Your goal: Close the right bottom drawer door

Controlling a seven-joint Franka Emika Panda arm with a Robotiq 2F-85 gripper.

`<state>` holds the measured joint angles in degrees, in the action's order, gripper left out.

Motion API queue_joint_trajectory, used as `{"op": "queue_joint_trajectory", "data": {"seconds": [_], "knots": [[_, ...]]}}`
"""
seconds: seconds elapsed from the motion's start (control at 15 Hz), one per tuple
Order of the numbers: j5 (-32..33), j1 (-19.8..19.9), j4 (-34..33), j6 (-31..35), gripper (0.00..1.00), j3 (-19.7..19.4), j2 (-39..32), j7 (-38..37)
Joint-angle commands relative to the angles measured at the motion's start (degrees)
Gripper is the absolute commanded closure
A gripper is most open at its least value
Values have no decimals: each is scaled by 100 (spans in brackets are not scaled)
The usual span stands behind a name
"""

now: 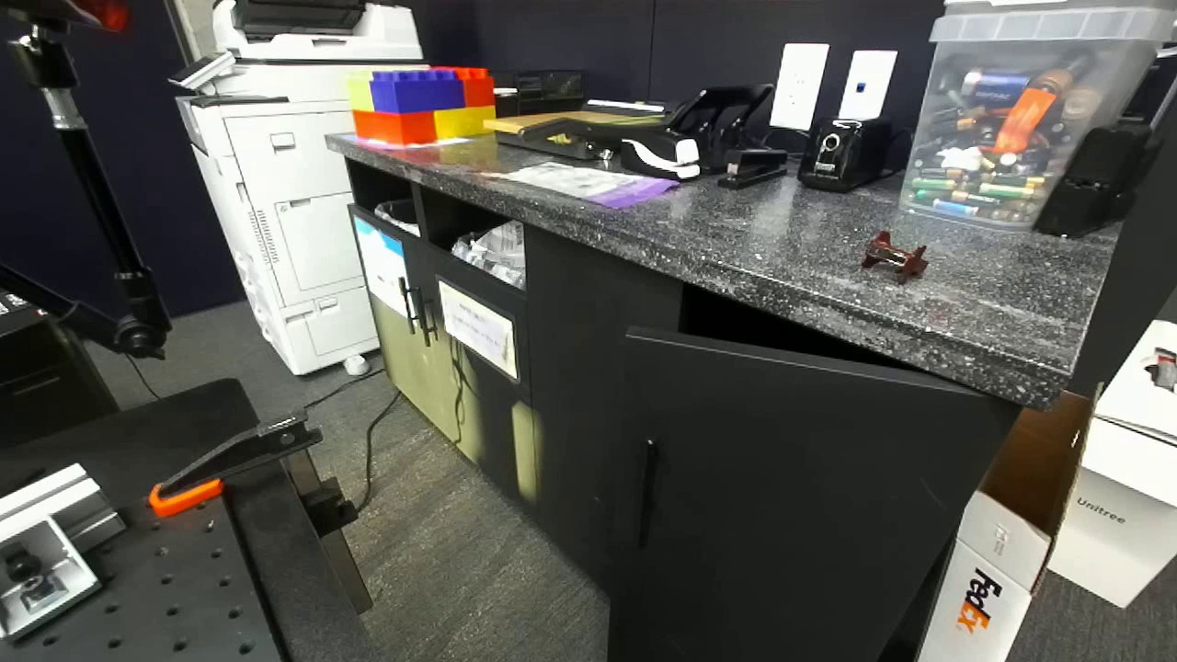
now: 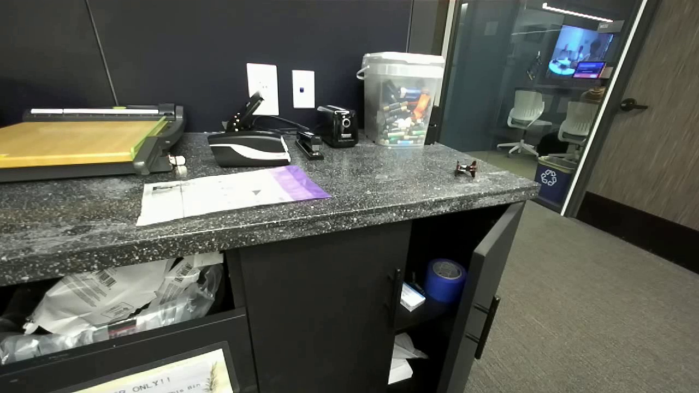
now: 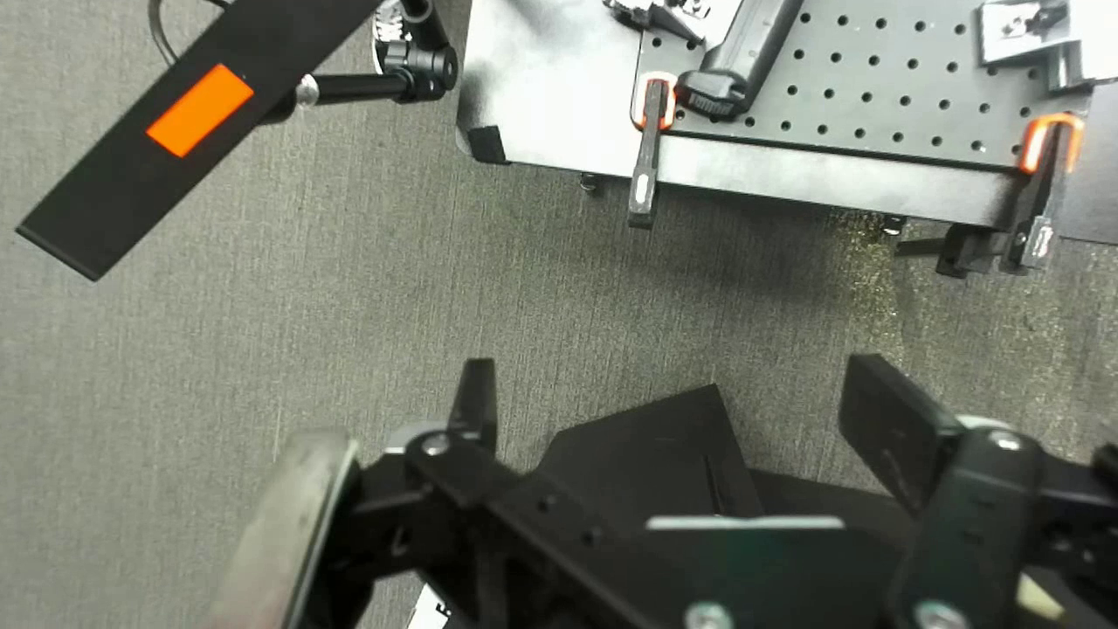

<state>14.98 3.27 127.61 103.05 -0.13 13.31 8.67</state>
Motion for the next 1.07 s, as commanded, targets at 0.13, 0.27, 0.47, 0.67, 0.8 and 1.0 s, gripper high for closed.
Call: {"op": "queue_joint_trajectory", "data": {"seconds": [0.13,0.27,0.47,0.67,0.8,1.0], "knots": [[-416,44,-124,1169,0,-345,-1180,393],[-600,86,-39,1665,0,-411,-1673,559],[-1041,136,168,2445,0,-332,-2420,770],[-1029,83,208,3376,0,-196,-3266,642],[-874,54,-80,3770,0,-163,-3821,590],[-651,-26,-738,4010,0,-225,-4553,494]]}}
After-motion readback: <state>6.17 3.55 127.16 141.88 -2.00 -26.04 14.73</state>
